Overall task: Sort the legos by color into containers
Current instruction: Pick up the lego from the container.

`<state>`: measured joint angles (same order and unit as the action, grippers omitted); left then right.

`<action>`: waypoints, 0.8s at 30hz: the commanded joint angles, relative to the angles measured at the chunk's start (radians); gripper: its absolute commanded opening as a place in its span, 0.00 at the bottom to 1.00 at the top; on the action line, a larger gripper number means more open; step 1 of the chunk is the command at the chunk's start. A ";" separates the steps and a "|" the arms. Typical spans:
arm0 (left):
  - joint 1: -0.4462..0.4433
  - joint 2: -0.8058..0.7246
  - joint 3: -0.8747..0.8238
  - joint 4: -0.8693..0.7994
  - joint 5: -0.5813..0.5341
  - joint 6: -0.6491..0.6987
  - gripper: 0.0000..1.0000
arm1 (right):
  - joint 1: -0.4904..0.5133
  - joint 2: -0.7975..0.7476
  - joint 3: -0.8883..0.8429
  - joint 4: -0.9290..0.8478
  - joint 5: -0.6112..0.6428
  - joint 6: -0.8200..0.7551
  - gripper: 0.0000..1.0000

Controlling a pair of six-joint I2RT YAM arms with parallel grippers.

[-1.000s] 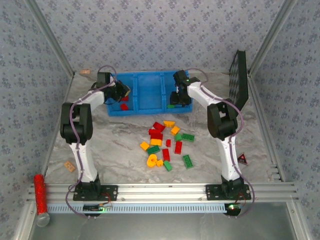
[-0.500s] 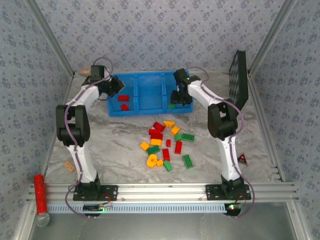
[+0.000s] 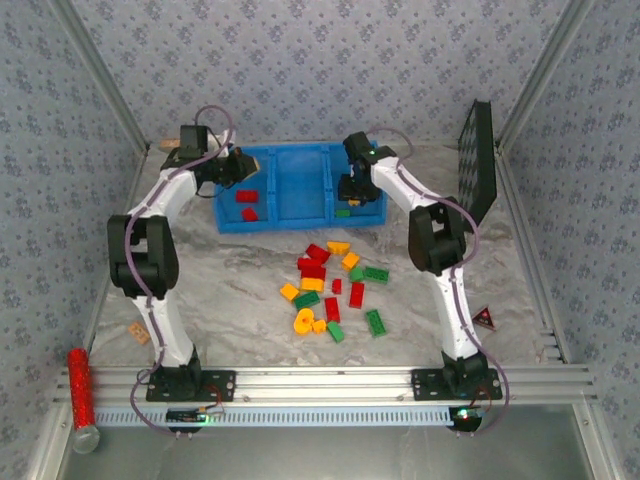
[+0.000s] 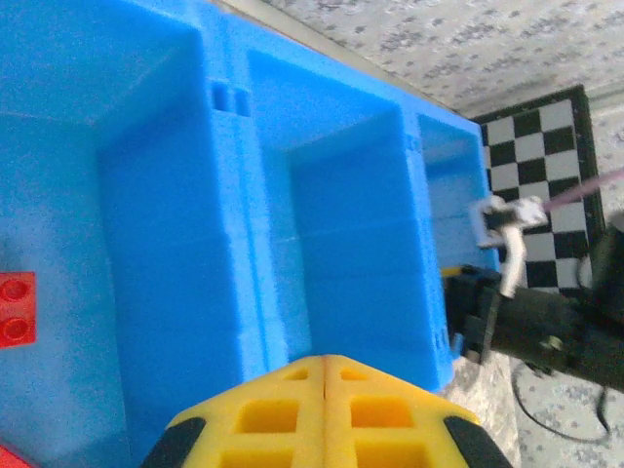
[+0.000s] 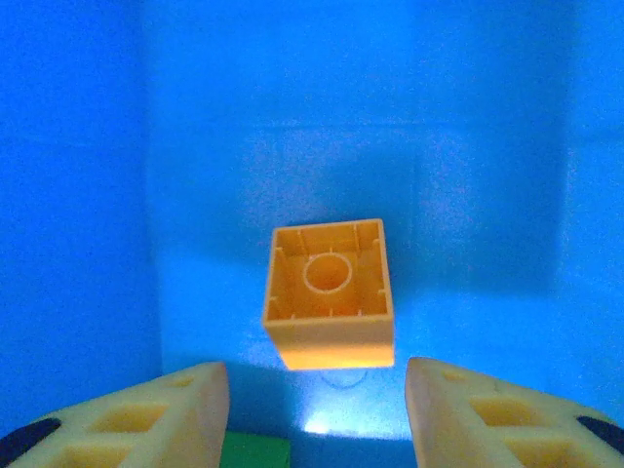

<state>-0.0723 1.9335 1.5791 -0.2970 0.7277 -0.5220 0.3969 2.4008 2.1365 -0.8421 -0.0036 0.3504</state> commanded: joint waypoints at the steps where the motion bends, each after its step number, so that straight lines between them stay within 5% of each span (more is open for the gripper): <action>1: -0.004 -0.084 0.065 -0.069 0.069 0.081 0.01 | -0.012 0.038 0.050 -0.046 0.018 -0.011 0.52; 9: -0.003 -0.141 0.100 -0.215 0.063 0.165 0.01 | -0.018 0.092 0.086 -0.055 0.024 -0.025 0.51; 19: -0.003 -0.197 0.074 -0.308 0.040 0.217 0.02 | -0.015 0.101 0.124 -0.067 0.043 -0.040 0.24; 24: 0.015 -0.265 0.054 -0.414 0.017 0.271 0.01 | 0.010 -0.019 0.125 -0.085 0.107 -0.056 0.23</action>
<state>-0.0708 1.7458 1.6444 -0.6186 0.7483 -0.3103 0.3901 2.4798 2.2299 -0.8883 0.0513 0.3161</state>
